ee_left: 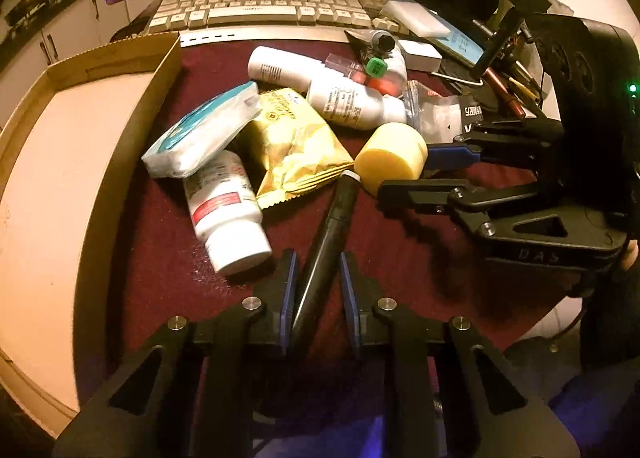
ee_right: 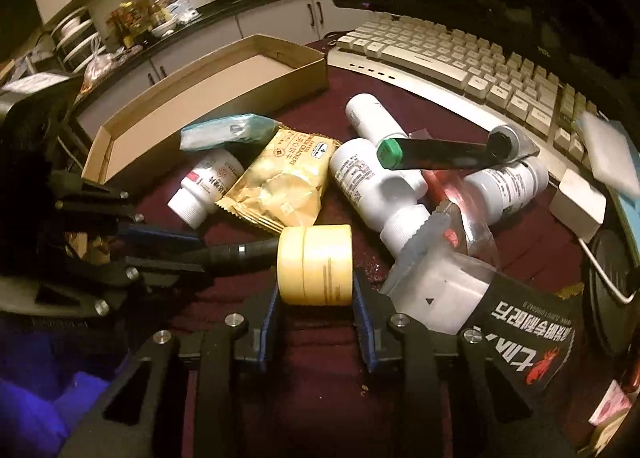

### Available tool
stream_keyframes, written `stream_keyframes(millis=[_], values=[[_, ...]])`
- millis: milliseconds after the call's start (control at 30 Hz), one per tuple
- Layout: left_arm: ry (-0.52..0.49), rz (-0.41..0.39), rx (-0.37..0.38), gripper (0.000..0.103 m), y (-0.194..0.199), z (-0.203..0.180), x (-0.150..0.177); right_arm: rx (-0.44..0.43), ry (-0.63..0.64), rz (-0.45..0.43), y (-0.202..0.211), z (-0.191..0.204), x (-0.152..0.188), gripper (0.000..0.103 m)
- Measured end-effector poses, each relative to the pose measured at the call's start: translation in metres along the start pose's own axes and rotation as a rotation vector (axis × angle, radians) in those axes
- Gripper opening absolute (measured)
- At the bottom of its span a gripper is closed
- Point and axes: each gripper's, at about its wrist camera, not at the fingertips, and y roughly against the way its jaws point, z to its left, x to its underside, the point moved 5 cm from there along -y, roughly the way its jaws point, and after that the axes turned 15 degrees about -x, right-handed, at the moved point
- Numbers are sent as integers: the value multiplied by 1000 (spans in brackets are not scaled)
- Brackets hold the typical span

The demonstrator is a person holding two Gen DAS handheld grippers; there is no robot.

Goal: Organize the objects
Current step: 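Grasp the black marker with the left gripper while the right gripper grasps the yellow jar, then place the marker and yellow jar into the cardboard tray with both grippers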

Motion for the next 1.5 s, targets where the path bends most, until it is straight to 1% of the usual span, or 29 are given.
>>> stream_keyframes(millis=[33,100,233,333,400,467,533,600,667,767,800,833,867,933,1000,1100,1200,1333,1500], values=[[-9,-4,6,17,0,0,0,-4,-1,-8,2,0,0,32],[5,-5,53,14,5,2,1,-21,-22,-36,7,-2,1,31],[51,-17,118,14,14,13,-2,-22,-36,-76,15,-2,-2,31],[77,-20,131,14,19,17,-3,-6,-37,-85,15,0,-6,31],[97,-40,167,14,26,22,-4,-1,-35,-99,15,4,-12,31],[149,-65,224,14,34,32,-8,-7,-23,-119,17,11,-19,31],[213,-93,261,14,41,43,-12,-3,-14,-138,17,18,-25,31],[300,-98,281,14,46,57,-17,-10,3,-161,17,24,-33,31],[363,-123,247,14,54,72,-19,-23,17,-171,16,32,-42,31],[503,-176,177,14,70,103,-19,-50,54,-180,9,52,-59,31],[550,-190,147,14,73,115,-19,-61,57,-177,4,58,-66,31],[574,-191,110,14,73,122,-19,-68,62,-175,-1,64,-71,31],[598,-187,48,14,73,132,-17,-73,69,-171,-6,69,-76,31],[637,-181,-12,14,68,146,-13,-84,82,-152,-24,81,-86,31],[691,-156,-24,14,59,160,-3,-89,92,-135,-41,91,-95,31],[736,-114,-39,14,45,175,9,-106,112,-91,-71,106,-109,31],[786,-111,-40,14,38,186,20,-94,145,-50,-97,117,-115,31],[799,-86,-48,14,26,192,27,-41,170,-27,-117,117,-120,31],[797,-68,-57,14,14,195,31,3,204,-3,-134,121,-119,31]])
